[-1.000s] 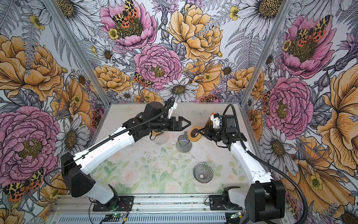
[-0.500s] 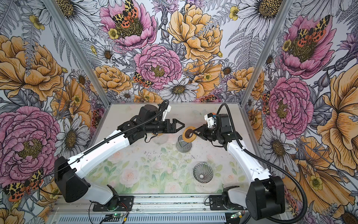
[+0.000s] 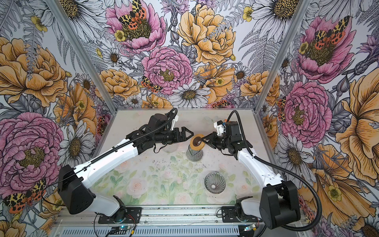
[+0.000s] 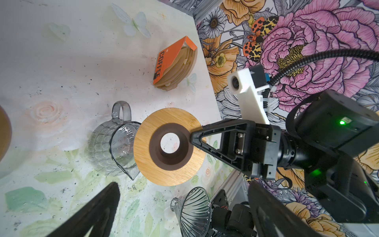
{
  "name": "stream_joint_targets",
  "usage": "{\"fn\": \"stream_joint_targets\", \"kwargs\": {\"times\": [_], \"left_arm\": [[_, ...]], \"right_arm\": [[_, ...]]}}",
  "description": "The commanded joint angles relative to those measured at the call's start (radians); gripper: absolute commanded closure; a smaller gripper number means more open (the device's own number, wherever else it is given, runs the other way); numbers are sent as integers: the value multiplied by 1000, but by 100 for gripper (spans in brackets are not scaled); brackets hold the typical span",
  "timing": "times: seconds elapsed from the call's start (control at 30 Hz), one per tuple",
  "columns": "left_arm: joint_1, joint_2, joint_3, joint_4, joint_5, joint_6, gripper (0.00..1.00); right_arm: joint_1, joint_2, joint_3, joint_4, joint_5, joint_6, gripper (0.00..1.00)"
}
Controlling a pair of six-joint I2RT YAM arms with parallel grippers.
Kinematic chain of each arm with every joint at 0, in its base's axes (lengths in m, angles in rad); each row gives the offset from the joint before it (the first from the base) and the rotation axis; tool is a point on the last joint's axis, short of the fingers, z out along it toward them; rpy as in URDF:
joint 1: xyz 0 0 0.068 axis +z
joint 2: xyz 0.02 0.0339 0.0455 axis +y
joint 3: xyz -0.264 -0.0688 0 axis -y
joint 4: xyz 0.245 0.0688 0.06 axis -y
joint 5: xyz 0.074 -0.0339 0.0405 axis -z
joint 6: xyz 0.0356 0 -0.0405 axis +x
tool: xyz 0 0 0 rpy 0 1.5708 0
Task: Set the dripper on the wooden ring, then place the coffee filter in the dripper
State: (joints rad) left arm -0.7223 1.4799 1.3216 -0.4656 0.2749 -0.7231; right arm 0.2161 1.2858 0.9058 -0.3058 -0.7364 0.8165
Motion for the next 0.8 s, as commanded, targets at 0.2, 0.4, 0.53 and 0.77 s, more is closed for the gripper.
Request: {"fn": "stream_joint_targets", "kwargs": {"times": [0.2,0.4,0.53,0.77], "left_arm": [[-10,67,-12,19,-76,-90,1],[-15,107,5,18,-81,-102,1],[-17,115,32,19,-85,-74,1],[15,119,43,16,-42,-4,1]], "right_arm": [[15,33,-21,103,-35,42,94],[18,41,-31,115,-30,44,95],[16,65,-21,115,-48,35,95],[13,93,-20,115,-101,22,95]]}}
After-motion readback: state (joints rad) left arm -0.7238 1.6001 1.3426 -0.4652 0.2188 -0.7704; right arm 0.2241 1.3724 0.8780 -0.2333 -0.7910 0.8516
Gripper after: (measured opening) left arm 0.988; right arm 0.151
